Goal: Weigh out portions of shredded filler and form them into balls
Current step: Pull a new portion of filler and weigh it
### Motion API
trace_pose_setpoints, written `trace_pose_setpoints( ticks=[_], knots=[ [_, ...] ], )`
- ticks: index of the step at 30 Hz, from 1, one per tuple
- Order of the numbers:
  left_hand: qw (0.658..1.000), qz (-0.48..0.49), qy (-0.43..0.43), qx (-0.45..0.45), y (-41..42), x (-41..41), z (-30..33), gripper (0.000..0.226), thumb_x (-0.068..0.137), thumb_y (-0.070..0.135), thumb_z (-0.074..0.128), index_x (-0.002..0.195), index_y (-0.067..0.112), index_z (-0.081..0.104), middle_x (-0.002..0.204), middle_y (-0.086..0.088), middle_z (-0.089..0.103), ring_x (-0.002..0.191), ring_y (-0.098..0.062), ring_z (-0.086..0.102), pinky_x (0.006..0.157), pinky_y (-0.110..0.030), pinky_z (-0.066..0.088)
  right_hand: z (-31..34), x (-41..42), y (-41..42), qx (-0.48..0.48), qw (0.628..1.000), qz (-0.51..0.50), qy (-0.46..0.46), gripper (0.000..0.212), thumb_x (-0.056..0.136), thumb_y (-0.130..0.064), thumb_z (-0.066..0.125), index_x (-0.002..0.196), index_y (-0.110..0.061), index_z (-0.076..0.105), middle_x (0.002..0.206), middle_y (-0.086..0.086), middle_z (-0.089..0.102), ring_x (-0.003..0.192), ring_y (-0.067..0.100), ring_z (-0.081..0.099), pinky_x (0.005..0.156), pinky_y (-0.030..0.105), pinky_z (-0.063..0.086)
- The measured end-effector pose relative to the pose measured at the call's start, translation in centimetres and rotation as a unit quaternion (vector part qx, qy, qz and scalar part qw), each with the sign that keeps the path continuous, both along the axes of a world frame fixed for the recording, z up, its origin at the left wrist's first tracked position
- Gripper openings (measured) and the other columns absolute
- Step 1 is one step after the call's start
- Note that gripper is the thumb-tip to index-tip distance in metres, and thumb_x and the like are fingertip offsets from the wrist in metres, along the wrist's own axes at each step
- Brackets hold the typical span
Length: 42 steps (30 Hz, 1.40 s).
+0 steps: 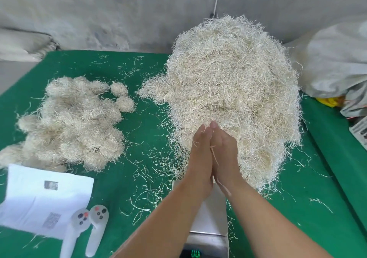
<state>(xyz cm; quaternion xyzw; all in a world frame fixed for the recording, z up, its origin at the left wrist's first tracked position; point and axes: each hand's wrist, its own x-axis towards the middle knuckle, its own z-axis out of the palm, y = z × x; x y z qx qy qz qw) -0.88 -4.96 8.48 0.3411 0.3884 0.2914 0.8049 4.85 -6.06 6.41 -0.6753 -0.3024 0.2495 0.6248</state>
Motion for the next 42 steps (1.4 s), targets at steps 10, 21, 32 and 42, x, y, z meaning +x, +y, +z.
trace_pose_setpoints(
  ticks=[10, 21, 32, 42],
  knots=[
    [0.979, 0.034, 0.129, 0.154, 2.1, -0.5, -1.2, 0.041, 0.108, 0.044, 0.045, 0.100, 0.011, 0.066, 0.084, -0.011, 0.070, 0.073, -0.016, 0.072, 0.070, -0.033, 0.061, 0.7, 0.2, -1.0, -0.072, 0.980, 0.180, 0.035, 0.068, 0.088, -0.079, 0.044, 0.149, -0.048, 0.041, 0.145, -0.019, 0.047, 0.134, 0.001, 0.049, 0.114, 0.042, 0.044],
    [0.943, 0.020, 0.219, 0.249, 8.6, -7.6, -5.1, 0.045, 0.090, 0.024, 0.079, 0.125, 0.033, 0.052, 0.120, -0.001, 0.062, 0.098, -0.019, 0.068, 0.068, -0.023, 0.058, -0.1, 1.0, 0.8, -0.094, 0.973, 0.187, 0.099, 0.044, 0.106, -0.053, 0.048, 0.149, -0.048, 0.041, 0.139, -0.017, 0.052, 0.125, 0.017, 0.059, 0.107, 0.044, 0.050],
    [0.472, -0.004, 0.753, 0.458, 29.5, -23.3, 3.4, 0.066, 0.100, 0.031, 0.065, 0.158, 0.030, 0.032, 0.169, -0.010, 0.021, 0.150, -0.040, 0.030, 0.120, -0.065, 0.025, -3.4, 1.6, 3.2, -0.147, 0.956, 0.250, 0.037, 0.029, 0.088, -0.068, 0.058, 0.113, -0.075, 0.047, 0.127, -0.029, 0.057, 0.100, -0.002, 0.072, 0.085, 0.032, 0.056],
    [0.582, -0.138, 0.615, 0.513, 24.9, -14.5, -1.2, 0.060, 0.099, 0.034, 0.061, 0.156, 0.030, 0.041, 0.170, -0.007, 0.023, 0.152, -0.033, 0.032, 0.123, -0.056, 0.029, -8.2, 6.1, 1.8, -0.241, 0.958, 0.137, -0.080, 0.049, 0.101, -0.037, 0.063, 0.147, -0.038, 0.045, 0.143, -0.008, 0.045, 0.091, 0.003, 0.065, 0.054, 0.011, 0.050]
  ],
)
